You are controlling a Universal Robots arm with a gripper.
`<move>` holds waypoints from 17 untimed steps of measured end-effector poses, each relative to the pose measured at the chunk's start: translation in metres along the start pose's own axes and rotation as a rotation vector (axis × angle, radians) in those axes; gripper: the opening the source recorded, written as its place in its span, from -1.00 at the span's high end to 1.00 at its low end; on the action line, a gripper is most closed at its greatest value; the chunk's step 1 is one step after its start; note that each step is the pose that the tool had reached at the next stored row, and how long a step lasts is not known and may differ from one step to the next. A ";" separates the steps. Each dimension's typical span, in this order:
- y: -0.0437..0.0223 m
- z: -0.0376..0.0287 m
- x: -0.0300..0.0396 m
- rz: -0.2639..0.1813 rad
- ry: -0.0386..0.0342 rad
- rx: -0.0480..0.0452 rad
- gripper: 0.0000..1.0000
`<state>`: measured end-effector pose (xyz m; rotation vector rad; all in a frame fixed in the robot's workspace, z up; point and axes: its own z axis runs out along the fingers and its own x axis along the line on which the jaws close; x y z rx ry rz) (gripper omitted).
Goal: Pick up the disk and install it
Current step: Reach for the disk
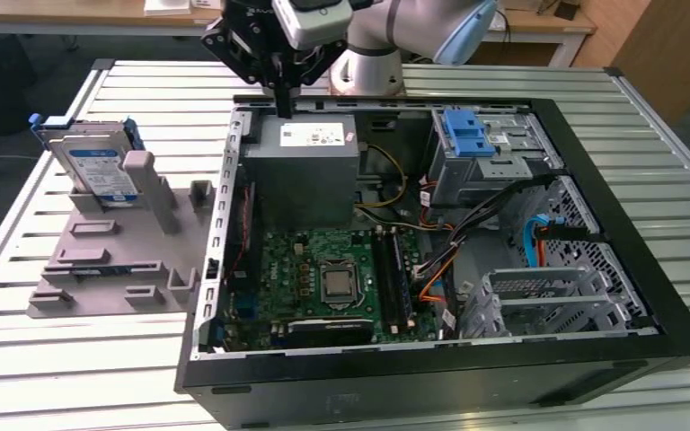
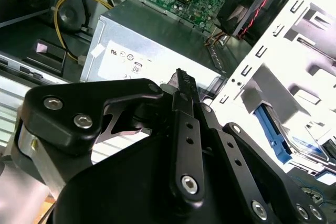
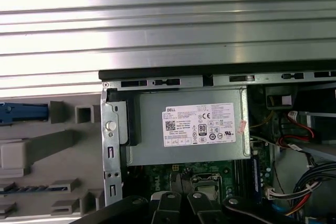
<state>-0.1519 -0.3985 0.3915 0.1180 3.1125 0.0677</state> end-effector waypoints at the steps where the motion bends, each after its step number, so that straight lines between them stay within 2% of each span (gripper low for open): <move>1: 0.0000 0.0000 0.0006 0.000 0.0000 0.0001 0.79; 17: -0.0002 0.0009 0.0067 0.000 0.0002 0.0000 0.79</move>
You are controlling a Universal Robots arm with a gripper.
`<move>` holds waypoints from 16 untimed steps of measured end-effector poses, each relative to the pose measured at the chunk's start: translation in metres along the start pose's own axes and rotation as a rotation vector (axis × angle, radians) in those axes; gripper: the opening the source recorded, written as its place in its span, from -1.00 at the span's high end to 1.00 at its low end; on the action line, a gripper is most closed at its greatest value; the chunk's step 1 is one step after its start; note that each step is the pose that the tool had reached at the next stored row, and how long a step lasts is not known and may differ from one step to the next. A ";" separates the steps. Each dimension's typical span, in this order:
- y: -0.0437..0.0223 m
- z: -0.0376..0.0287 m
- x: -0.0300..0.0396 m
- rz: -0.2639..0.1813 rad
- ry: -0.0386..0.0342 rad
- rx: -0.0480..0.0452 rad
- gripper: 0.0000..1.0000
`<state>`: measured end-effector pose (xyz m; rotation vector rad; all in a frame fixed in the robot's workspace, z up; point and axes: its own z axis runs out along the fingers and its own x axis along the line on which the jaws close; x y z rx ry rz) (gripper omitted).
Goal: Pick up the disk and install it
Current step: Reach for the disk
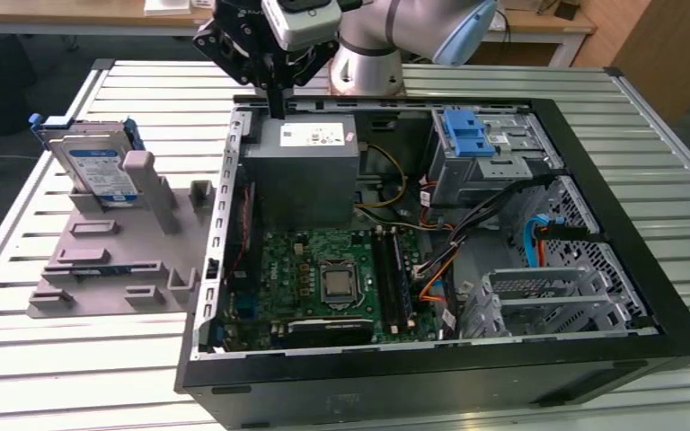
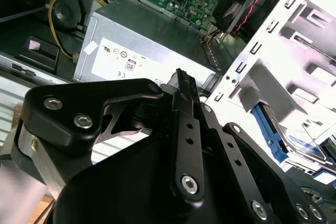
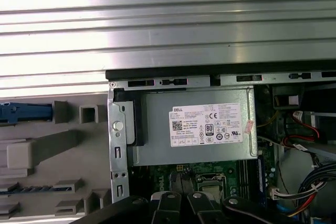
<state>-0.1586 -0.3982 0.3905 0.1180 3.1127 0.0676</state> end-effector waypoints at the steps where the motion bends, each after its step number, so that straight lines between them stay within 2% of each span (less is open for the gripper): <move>1: 0.0000 0.0000 0.0001 0.000 0.0000 0.0000 0.79; 16: -0.0001 0.0000 0.0035 0.000 0.0000 0.0000 0.79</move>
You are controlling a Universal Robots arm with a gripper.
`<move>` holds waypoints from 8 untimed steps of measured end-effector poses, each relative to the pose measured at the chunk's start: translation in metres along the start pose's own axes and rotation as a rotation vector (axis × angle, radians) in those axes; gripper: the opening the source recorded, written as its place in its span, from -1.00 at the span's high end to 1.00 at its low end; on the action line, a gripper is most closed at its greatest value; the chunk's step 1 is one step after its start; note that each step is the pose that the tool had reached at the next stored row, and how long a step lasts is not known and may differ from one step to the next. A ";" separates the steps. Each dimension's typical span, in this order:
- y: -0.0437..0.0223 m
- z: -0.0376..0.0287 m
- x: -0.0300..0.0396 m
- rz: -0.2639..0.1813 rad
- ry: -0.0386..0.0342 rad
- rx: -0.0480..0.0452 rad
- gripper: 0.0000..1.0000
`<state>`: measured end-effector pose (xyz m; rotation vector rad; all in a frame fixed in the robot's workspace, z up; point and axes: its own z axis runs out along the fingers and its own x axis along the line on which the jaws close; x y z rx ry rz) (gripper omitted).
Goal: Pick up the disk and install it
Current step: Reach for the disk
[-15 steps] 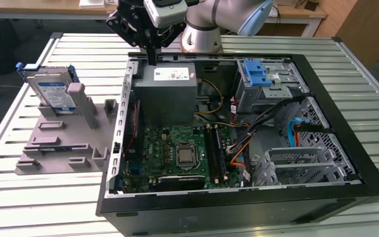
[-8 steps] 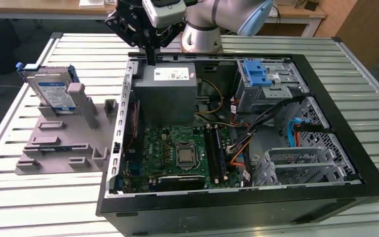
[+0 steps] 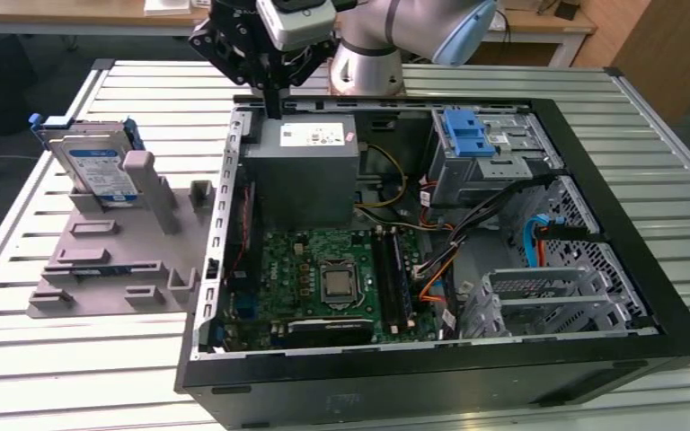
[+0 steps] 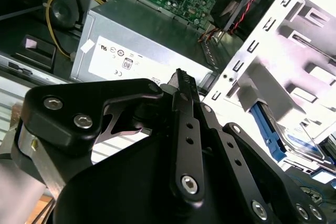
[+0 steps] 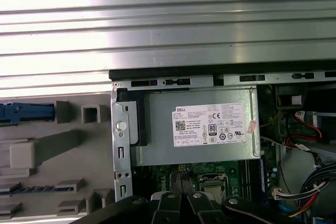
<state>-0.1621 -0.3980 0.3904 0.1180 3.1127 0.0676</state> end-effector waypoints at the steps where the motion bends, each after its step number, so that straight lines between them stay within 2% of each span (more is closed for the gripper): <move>1: 0.0000 0.0000 0.0001 0.000 -0.0001 -0.0001 0.79; 8: -0.0001 0.0002 0.0016 0.000 0.0000 0.0000 0.79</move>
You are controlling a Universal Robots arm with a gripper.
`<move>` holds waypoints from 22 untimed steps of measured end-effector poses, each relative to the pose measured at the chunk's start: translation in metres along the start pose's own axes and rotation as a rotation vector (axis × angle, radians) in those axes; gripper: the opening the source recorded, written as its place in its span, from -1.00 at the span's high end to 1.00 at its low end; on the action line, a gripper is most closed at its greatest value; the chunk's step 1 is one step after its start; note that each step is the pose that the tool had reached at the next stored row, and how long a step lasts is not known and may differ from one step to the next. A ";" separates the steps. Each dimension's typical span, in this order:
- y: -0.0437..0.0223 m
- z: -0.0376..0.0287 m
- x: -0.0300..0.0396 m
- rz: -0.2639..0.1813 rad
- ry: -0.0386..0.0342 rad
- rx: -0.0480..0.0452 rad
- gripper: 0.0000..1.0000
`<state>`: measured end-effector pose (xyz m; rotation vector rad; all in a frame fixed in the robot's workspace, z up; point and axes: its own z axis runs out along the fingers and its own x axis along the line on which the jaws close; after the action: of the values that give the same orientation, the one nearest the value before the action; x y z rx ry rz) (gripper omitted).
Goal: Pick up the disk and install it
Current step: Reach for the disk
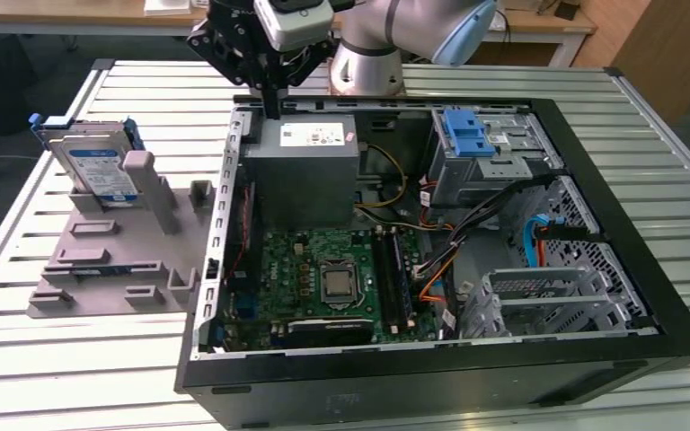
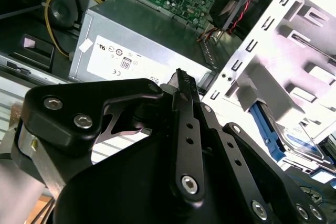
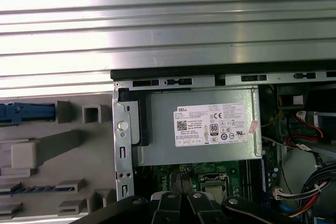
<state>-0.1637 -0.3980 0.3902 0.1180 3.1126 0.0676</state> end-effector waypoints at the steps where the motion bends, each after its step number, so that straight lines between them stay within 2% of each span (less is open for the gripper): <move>1: 0.0000 0.0000 0.0002 0.000 0.0000 -0.0001 0.79; 22: -0.0004 0.0012 0.0048 0.000 0.0000 0.0000 0.79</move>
<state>-0.1685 -0.3980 0.3889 0.1180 3.1126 0.0676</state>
